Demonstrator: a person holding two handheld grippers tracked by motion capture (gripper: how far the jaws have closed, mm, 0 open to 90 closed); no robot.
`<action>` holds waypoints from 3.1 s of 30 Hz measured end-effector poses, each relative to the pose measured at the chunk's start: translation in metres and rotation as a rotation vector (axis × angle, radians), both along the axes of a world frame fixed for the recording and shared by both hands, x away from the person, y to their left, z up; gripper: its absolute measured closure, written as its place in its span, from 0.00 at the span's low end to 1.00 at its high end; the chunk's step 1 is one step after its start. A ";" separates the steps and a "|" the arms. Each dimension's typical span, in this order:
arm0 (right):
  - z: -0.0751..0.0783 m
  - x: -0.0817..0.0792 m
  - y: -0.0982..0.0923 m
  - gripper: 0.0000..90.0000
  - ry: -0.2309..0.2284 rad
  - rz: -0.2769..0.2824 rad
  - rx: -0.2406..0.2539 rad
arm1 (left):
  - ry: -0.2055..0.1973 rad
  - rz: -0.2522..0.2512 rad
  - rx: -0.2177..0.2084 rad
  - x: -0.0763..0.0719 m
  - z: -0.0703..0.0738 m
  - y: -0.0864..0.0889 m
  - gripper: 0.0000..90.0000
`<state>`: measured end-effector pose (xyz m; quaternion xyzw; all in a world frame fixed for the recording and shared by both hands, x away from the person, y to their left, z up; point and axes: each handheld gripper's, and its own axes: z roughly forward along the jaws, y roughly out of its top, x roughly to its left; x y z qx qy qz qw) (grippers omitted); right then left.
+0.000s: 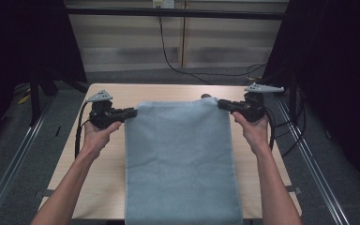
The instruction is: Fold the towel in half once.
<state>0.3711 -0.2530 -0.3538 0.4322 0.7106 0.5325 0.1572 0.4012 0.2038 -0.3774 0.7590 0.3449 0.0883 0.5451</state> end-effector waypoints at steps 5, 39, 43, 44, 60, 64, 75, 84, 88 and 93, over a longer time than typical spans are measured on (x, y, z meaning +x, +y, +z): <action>-0.005 -0.018 0.000 0.95 -0.014 0.031 -0.001 | -0.019 -0.032 0.019 -0.018 -0.002 0.008 0.91; -0.138 -0.183 0.024 0.95 0.308 0.185 -0.274 | 0.276 -0.260 0.207 -0.165 -0.119 0.009 0.90; -0.140 -0.169 0.027 0.95 0.320 0.154 -0.266 | 0.259 -0.219 0.205 -0.145 -0.122 0.009 0.91; -0.140 -0.164 0.029 0.95 0.319 0.141 -0.273 | 0.244 -0.199 0.215 -0.137 -0.122 0.008 0.91; -0.144 -0.037 0.049 0.95 0.306 0.021 -0.282 | 0.225 0.008 0.229 0.000 -0.125 0.005 0.91; -0.144 -0.013 0.055 0.95 0.299 -0.009 -0.300 | 0.222 0.053 0.232 0.021 -0.125 0.004 0.91; -0.147 0.037 0.060 0.95 0.289 -0.110 -0.297 | 0.217 0.121 0.230 0.060 -0.127 0.000 0.90; -0.142 0.048 0.054 0.95 0.270 -0.148 -0.263 | 0.222 0.148 0.187 0.059 -0.116 0.001 0.91; -0.107 0.043 0.035 0.95 0.190 -0.144 -0.132 | 0.163 0.129 0.077 0.052 -0.076 0.013 0.91; -0.045 0.033 0.023 0.95 0.059 -0.129 -0.057 | 0.053 0.100 -0.004 0.039 -0.012 0.022 0.91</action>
